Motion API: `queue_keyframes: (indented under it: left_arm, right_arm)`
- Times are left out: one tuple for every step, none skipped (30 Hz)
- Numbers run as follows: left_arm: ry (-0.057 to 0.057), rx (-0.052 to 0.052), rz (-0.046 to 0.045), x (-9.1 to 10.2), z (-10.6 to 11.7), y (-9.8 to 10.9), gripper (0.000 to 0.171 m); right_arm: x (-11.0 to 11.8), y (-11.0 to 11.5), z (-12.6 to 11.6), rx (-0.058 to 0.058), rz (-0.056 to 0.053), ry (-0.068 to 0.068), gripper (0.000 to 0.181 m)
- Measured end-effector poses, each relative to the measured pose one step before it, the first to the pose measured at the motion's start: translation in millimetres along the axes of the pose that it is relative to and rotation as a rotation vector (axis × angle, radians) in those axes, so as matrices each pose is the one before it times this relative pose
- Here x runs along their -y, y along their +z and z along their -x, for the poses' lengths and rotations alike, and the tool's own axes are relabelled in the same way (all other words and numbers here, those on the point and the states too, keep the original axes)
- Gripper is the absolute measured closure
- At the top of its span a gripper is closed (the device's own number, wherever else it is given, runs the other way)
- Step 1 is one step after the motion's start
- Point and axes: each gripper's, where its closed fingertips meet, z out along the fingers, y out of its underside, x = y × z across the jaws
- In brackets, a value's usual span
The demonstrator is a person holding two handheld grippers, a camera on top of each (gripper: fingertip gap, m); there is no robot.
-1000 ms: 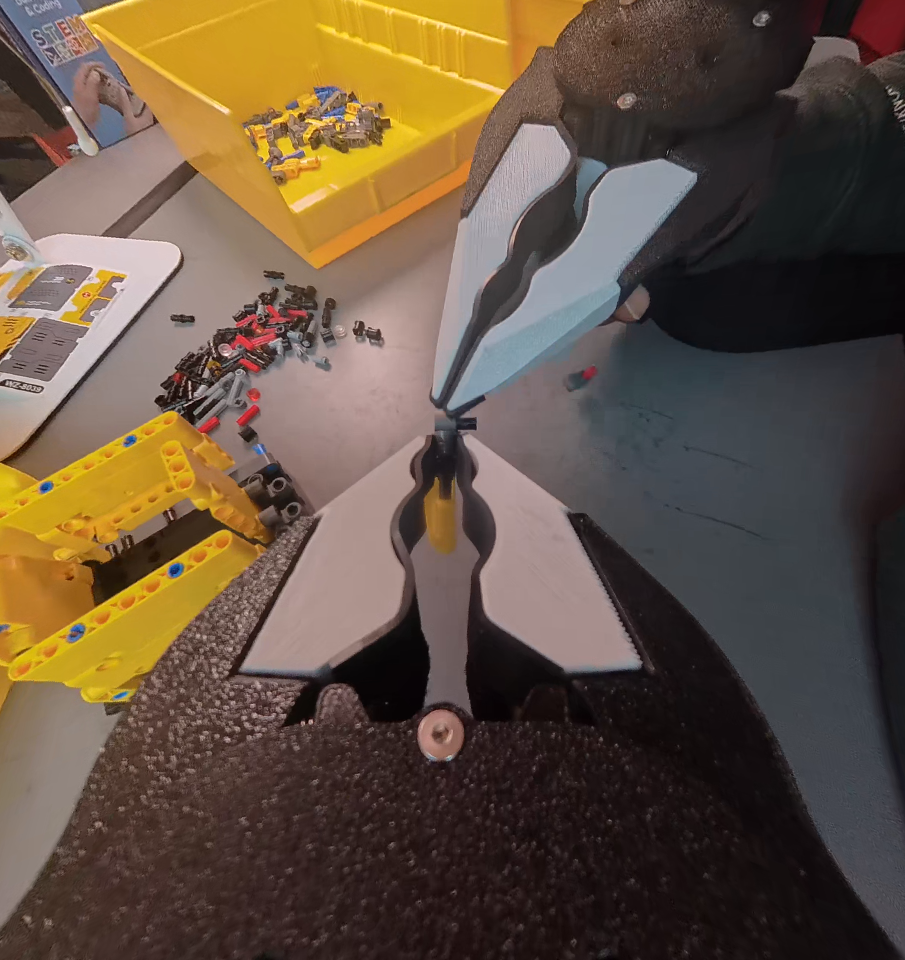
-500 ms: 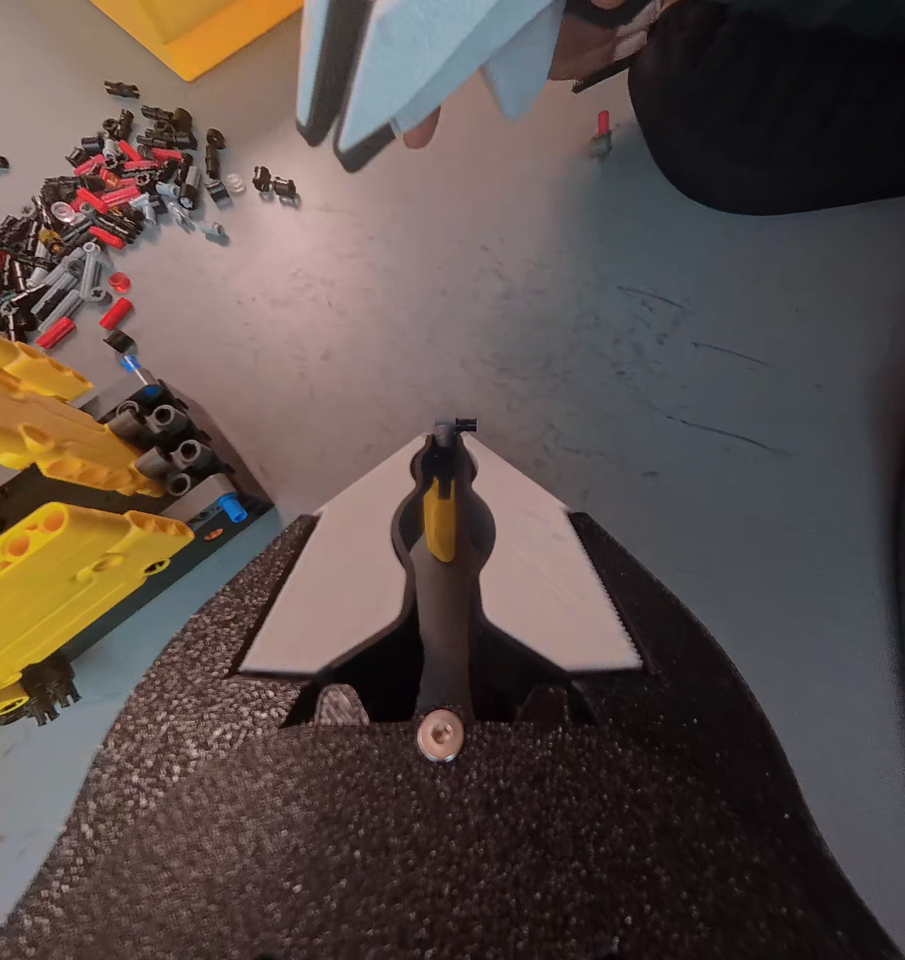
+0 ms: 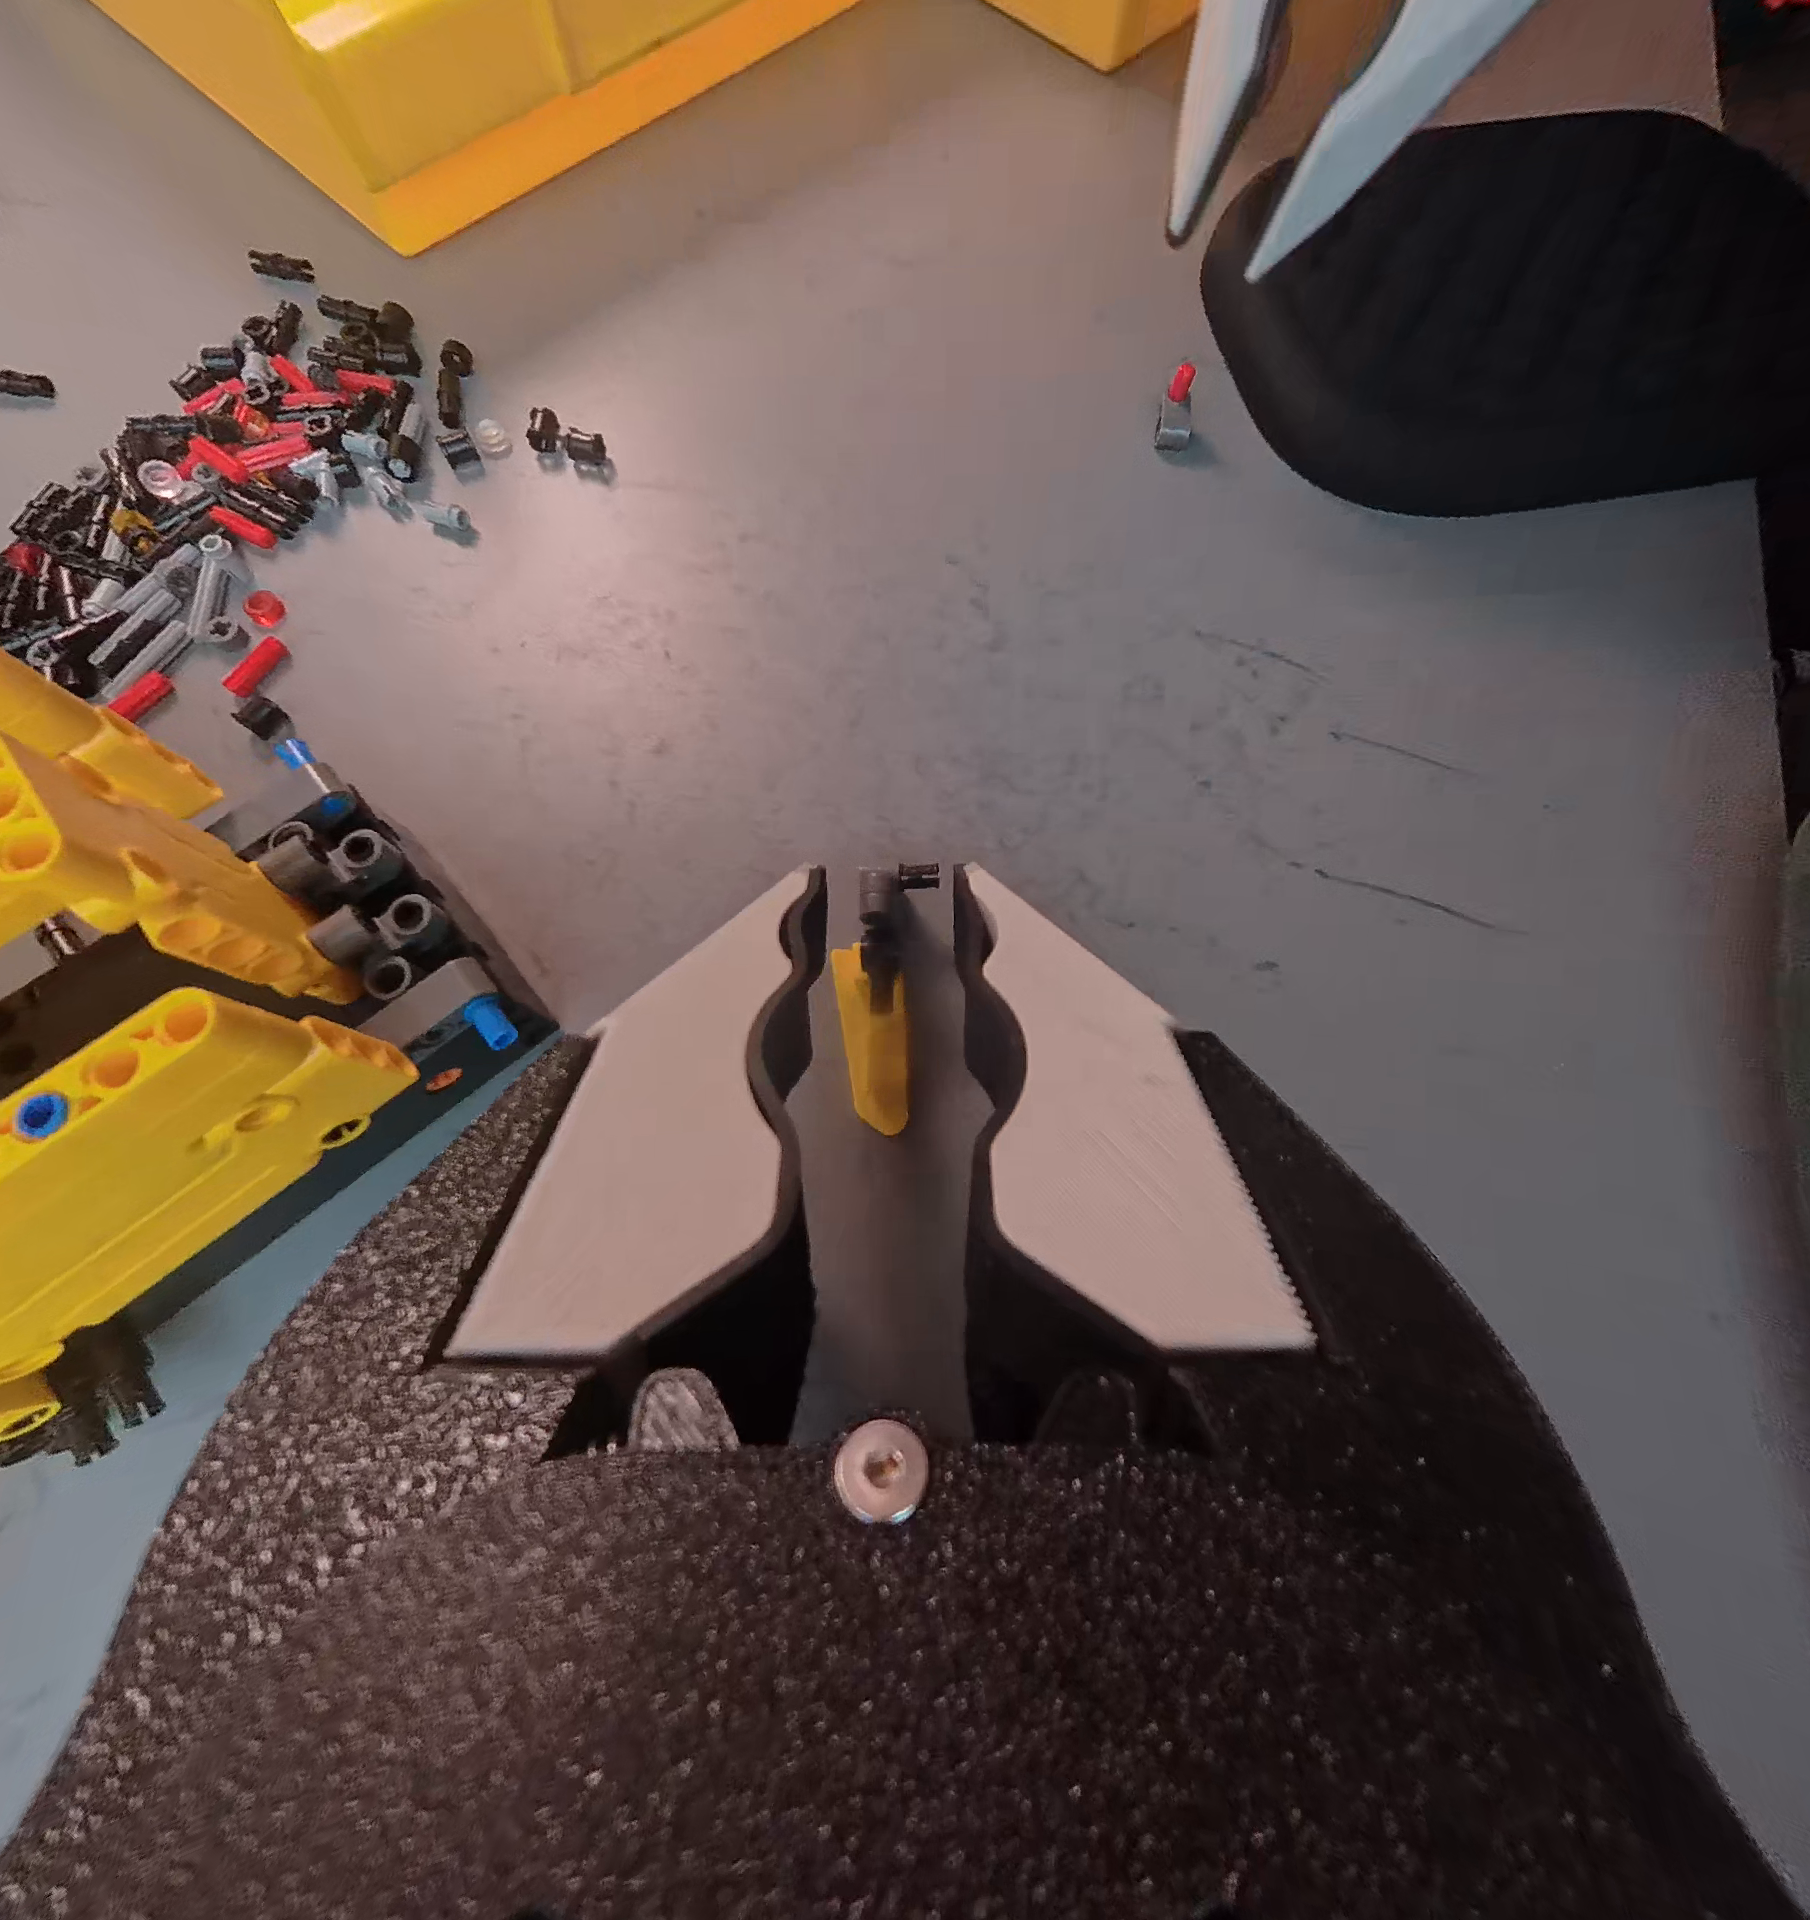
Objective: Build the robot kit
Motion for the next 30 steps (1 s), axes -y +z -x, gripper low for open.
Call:
queue_keyframes:
  left_arm:
    - [0.0052,-0.0023,0.0019,-0.22,-0.97,0.77,0.148]
    - [0.0064,-0.0005,0.00491,-0.75,-0.85,1.07,0.148]
    - [0.0072,0.0016,0.00711,-1.18,-0.64,1.06,0.148]
    - [0.0064,0.0024,0.00699,-1.18,-0.33,0.86,0.147]
    - [0.0045,0.0028,0.00517,-0.89,-0.02,0.22,0.147]
    - [0.0034,0.0018,0.0024,-0.42,0.3,-0.43,0.147]
    - [0.0019,0.0039,-0.00235,0.34,0.92,-1.22,0.147]
    - [0.0005,0.001,-0.00497,0.76,0.92,-1.75,0.147]
    - [-0.0013,-0.0029,-0.00419,0.77,0.67,-1.99,0.147]
    - [-0.0009,-0.0055,-0.00259,0.48,0.32,-2.04,0.146]
    - [0.0007,-0.0044,-0.00094,0.19,0.44,-2.08,0.146]
    - [0.0028,-0.002,-0.00128,0.33,0.57,-1.95,0.146]
    - [0.0033,-0.0046,0.00082,-0.15,0.02,-1.53,0.146]
    - [0.0022,-0.0051,0.00384,-0.66,-0.33,-1.06,0.146]
    - [0.0016,-0.0044,0.00609,-1.22,-0.28,-0.56,0.146]
    - [0.0013,-0.0077,0.01049,-2.08,-0.8,-0.09,0.146]
    - [0.0002,-0.0107,0.01426,-2.75,-1.28,0.24,0.145]
    - [-0.0006,-0.0046,0.01493,-2.86,-0.4,0.31,0.144]
    - [0.003,-0.0017,0.0126,-2.39,-0.3,0.06,0.144]
    - [0.0039,-0.0052,0.01249,-2.22,-0.9,-0.21,0.144]
    - [0.0007,-0.0046,0.01224,-2.1,-0.68,-0.26,0.143]
    - [0.0014,-0.0013,0.00904,-1.66,-0.16,-0.33,0.143]
    - [0.0017,0.003,0.00753,-1.5,0.51,-0.28,0.143]
    - [0.0022,0.0096,0.00369,-0.74,1.45,0.08,0.144]
    - [0.0018,0.0088,0.00045,-0.08,1.18,0.66,0.145]
    - [0.0019,0.0012,0.0033,-0.55,-0.24,1.37,0.146]
    - [0.0021,0.0055,0.01227,-2.05,0.33,2.15,0.147]
    - [0.0053,0.0122,0.02216,-3.82,1.43,2.53,0.149]
    - [0.008,0.0085,0.00996,-2.0,0.8,1.55,0.151]
    - [0.0005,-0.0056,-0.00947,1.64,-1.01,-0.68,0.161]
  right_arm:
    - [-7.86,1.4,7.18,0.0176,0.0189,0.0105,0.168]
    - [-3.25,2.53,3.99,0.0138,-0.003,0.0194,0.168]
    - [-2.09,3.3,1.11,0.0068,-0.0033,0.0158,0.168]
    - [-2.16,3.84,-0.66,0.0042,0.0062,0.0085,0.168]
    - [-1.57,4.08,-0.76,0.008,0.0101,0.0002,0.169]
    - [2.19,2.88,-2.51,0.0019,-0.0048,-0.0042,0.169]
    - [3.37,2.42,-3.08,0.0024,-0.0054,-0.0003,0.171]
    - [1.35,3.16,-0.43,0.0169,0.0126,-0.0029,0.177]
    - [1.58,3.57,2.2,0.0245,0.0127,-0.0174,0.177]
    - [5.24,2.96,2.32,0.0196,-0.0054,-0.0208,0.177]
    - [5.56,3.79,1.37,0.0134,-0.0024,-0.0143,0.178]
    - [6.32,4.29,0.54,0.0086,-0.0038,-0.0132,0.178]
    - [7.68,5.11,0.19,0.0071,-0.0091,-0.0159,0.178]
    - [8.77,6.09,0.15,0.0079,-0.0128,-0.0138,0.178]
    - [9.74,6.84,-0.54,0.0057,-0.0156,-0.0101,0.178]
    - [10.2,7.53,-1.89,-0.0004,-0.0152,-0.0052,0.178]
    - [10.18,7.75,-2.54,-0.0044,-0.0146,-0.0007,0.178]
    - [9.42,7.4,-1.36,0.0035,-0.011,0.0034,0.178]
    - [8.01,6.55,-0.86,0.005,-0.0072,0.0024,0.178]
    - [6.54,5.39,-1.24,0.0003,-0.005,-0.0002,0.178]
    - [4.91,4.03,-1.8,-0.004,-0.0036,-0.0019,0.177]
    - [3.3,2.76,-1.64,-0.0029,-0.0029,-0.0028,0.177]
    - [2.08,1.19,-1.38,-0.0024,-0.0039,-0.0042,0.173]
    - [1.5,-0.08,-0.72,0.0009,-0.0067,-0.0039,0.168]
    - [1.59,-1.35,-0.35,0.0024,-0.0101,0.0003,0.165]
    - [2.13,-2.08,-0.95,-0.003,-0.0148,0.0012,0.164]
    - [2.09,-2.28,-0.68,-0.0012,-0.0144,-0.0018,0.163]
    - [1.41,-2.07,0.55,0.0047,-0.0107,-0.006,0.162]
    - [0.72,-1.46,0.62,0.0035,-0.0052,-0.0079,0.162]
    - [0.61,-0.86,-0.11,-0.0013,-0.0025,-0.0092,0.162]
